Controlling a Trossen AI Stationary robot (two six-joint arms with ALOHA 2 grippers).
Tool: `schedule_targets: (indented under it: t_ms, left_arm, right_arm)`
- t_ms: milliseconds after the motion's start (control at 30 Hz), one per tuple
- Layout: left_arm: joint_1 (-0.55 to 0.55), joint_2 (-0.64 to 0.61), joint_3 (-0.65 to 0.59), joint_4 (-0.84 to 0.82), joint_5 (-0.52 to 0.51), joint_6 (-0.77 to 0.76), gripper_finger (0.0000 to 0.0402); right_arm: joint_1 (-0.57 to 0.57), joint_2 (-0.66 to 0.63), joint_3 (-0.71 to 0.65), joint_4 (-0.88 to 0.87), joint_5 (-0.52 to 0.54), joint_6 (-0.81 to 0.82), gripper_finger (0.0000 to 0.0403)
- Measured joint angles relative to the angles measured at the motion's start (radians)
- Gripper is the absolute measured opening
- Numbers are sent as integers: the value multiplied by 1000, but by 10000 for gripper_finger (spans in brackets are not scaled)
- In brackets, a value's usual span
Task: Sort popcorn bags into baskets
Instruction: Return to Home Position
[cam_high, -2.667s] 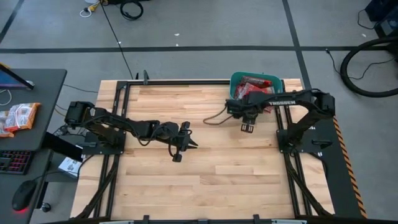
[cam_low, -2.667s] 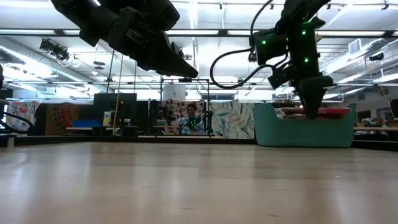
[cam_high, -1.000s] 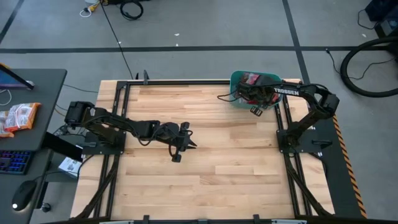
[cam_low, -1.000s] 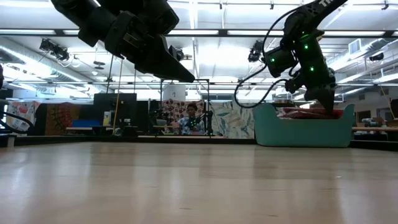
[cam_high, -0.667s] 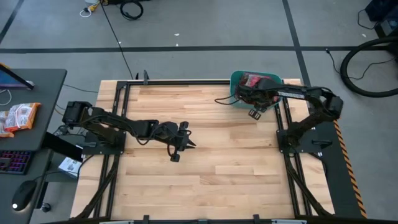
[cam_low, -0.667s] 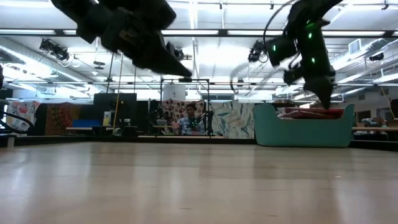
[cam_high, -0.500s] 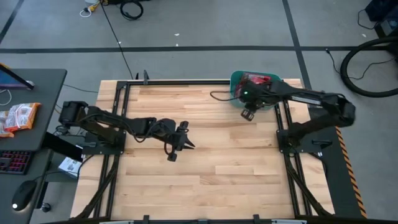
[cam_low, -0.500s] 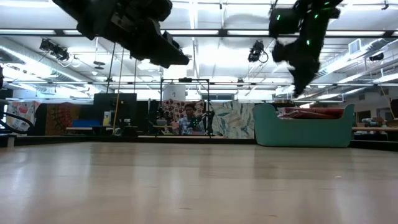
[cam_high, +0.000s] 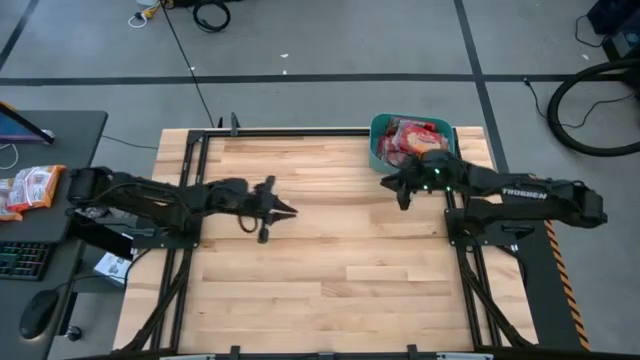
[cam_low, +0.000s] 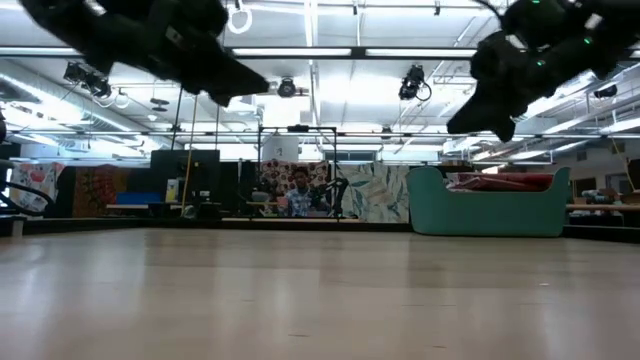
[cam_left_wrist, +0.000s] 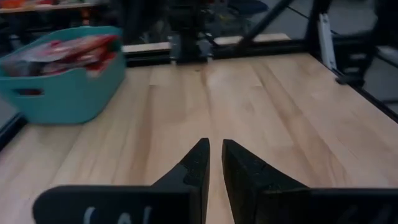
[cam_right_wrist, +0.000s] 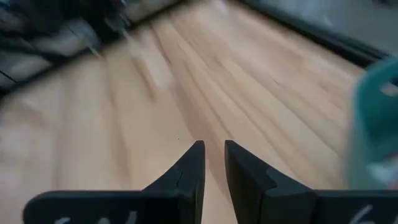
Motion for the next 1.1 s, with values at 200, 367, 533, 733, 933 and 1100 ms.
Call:
schedule_targets:
  t_ms: [200, 367, 533, 733, 933, 1100]
  left_arm:
    - [39, -172, -113, 17, -45, -19, 47]
    - [75, -337, -191, -11, -70, 2, 47]
    - [105, -528, -280, -58, -114, 8, 47]
    - [114, -722, -354, -156, -141, -8, 47]
    - [110, -903, -426, -185, -182, -25, 35]
    - [110, -1041, -484, -220, -184, -52, 8]
  right_arm:
    - [33, -76, -256, 500, -39, 90, 66]
    - [43, -77, -420, 797, 17, 116, 66]
    - [40, -107, -456, 804, 9, 130, 66]
    - [1, -183, -453, 793, -55, 85, 66]
    - [-38, -299, -453, 669, -85, 75, 66]
    - [-40, -373, -453, 632, -77, 65, 66]
